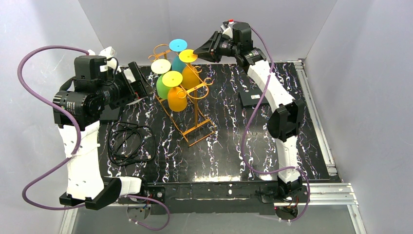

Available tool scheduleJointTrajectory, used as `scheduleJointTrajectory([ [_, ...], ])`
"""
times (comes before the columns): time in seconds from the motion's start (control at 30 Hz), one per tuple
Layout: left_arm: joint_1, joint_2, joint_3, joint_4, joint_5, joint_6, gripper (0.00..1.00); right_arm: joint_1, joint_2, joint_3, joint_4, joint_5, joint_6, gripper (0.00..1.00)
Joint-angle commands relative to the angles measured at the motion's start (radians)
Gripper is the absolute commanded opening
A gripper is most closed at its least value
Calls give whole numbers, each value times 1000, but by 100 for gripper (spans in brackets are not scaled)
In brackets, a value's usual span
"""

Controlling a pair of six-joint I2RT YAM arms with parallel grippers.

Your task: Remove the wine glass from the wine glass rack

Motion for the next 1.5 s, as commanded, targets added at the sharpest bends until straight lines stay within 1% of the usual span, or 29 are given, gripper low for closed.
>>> scheduleJointTrajectory([
  [0.0, -6, -14, 18, -35, -14, 15, 100, 12, 17, 37, 25, -20, 0, 33],
  [0.07, -7, -13, 18, -34, -15, 15, 100, 12, 16, 35, 23, -18, -4, 31],
  [0.17, -9, -17, 17, -36, -17, 18, 100, 11, 17, 35, 21, -18, -7, 25],
  [0.37, -12, -18, 21, -36, -21, 22, 100, 12, 12, 28, 22, -18, -10, 2],
  [1.47, -15, -19, 23, -40, -22, 26, 100, -15, -68, 8, 53, -9, 36, 1],
])
